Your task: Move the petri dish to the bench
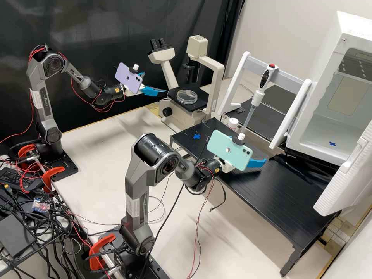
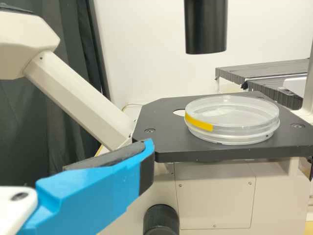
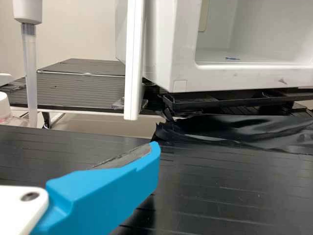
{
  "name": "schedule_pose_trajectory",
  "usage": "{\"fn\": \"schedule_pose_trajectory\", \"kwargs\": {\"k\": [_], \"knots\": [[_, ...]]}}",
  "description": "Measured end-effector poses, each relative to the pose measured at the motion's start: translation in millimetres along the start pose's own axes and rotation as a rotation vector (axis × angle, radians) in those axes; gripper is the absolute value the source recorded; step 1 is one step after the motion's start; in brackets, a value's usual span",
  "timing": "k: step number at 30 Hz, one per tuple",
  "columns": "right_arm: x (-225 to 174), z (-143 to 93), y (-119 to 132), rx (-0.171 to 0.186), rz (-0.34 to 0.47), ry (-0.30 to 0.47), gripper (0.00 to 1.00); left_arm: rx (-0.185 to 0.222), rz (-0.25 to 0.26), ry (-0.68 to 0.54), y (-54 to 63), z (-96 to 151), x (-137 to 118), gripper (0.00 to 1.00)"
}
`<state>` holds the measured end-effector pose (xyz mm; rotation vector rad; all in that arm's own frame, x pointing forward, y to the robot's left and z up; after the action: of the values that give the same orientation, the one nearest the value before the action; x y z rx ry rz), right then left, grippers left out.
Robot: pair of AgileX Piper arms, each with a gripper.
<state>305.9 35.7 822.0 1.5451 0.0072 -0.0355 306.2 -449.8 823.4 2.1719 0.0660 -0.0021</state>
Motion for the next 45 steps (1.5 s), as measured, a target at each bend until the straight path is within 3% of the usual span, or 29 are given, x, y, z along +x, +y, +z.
{"fn": "schedule_pose_trajectory", "kwargs": {"k": [12,17,21,26,34,45], "knots": [[-6.0,-0.8,-4.3,0.0,-0.015,0.003,1.0,0.0,0.0,0.0,0.0,0.0,0.0,1.0],[-21.1,-17.3,-10.7,-0.001,-0.026,0.073,1.0,0.0,0.0,0.0,0.0,0.0,0.0,1.0],[-34.6,-43.2,-22.7,0.007,-0.041,0.187,1.0,0.0,0.0,0.0,0.0,0.0,0.0,1.0],[-48.4,-75.6,-48.4,-0.015,-0.107,0.309,1.0,0.0,0.0,0.0,0.0,0.0,0.0,1.0],[-51.0,-126.4,-94.3,-0.124,-0.198,0.464,1.0,0.0,0.0,0.0,0.0,0.0,0.0,1.0],[-20.2,-187.5,-115.4,-0.177,-0.205,0.556,1.0,0.0,0.0,0.0,0.0,0.0,0.0,1.0]]}}
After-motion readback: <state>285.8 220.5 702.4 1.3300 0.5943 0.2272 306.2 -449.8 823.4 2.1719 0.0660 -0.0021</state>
